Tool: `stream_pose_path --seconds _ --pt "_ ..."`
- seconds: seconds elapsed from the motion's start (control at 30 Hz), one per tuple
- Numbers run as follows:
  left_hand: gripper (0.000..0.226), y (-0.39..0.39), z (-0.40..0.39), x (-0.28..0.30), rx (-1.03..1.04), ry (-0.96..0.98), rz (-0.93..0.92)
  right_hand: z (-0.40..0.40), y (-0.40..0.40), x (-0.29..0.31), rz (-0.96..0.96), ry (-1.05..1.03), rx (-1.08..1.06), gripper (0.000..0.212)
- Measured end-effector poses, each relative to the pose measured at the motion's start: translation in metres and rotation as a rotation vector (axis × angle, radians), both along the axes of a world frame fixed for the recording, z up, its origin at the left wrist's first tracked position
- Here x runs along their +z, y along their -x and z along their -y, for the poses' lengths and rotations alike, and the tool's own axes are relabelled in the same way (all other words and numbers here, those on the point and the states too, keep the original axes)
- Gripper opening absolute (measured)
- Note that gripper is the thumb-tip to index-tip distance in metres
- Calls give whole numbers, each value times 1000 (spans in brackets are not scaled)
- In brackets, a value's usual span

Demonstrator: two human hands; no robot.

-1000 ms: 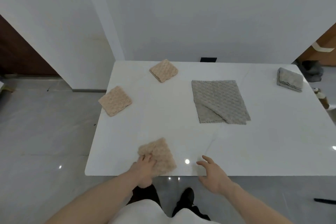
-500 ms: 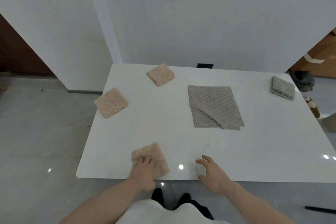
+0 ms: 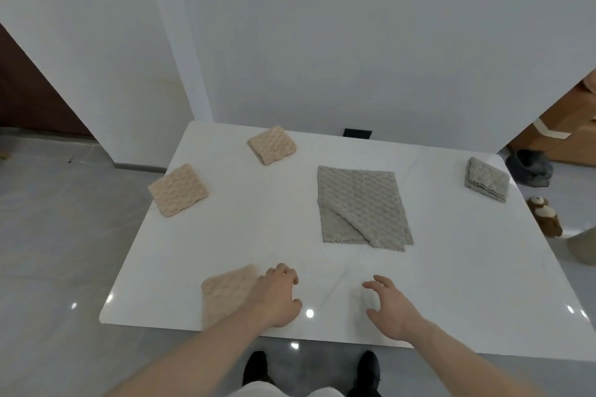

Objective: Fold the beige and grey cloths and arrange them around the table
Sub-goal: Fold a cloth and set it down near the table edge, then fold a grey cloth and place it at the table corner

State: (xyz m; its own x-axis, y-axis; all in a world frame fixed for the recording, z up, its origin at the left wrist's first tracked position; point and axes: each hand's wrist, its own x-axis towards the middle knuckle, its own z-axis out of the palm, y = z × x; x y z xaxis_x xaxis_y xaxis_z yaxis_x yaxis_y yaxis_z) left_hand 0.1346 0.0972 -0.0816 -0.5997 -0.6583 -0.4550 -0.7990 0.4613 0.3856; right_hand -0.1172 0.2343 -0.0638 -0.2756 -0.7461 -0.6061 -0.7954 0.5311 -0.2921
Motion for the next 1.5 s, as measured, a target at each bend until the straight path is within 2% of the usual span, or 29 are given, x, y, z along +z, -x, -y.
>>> stream_pose_path --seconds 0.2,0.4,0.63,0.73,0.9,1.03,1.17,1.33,1.5 --pt "47 71 -22 -2 103 -22 -36 -7 79 -12 -36 -7 32 63" --pt "56 142 -27 -6 145 -21 9 -9 149 -29 -18 52 65 62" --pt "60 187 14 -38 82 96 -34 34 180 -73 25 360 36 56" --pt "58 198 33 -82 81 217 -132 60 194 -115 -2 518 28 52" --pt "42 207 28 -147 197 535 -337 74 196 -181 -214 933 -12 36" --pt "34 206 29 -166 191 673 -423 74 197 -191 -233 1002 -5 22" --pt "24 205 30 -175 184 735 -433 70 193 -194 -285 1036 29 5" --pt "26 202 25 -176 226 743 -436 67 191 -202 -352 1081 43 27" --pt "25 188 -3 -178 336 745 -485 36 174 -201 -311 1125 -37 31"
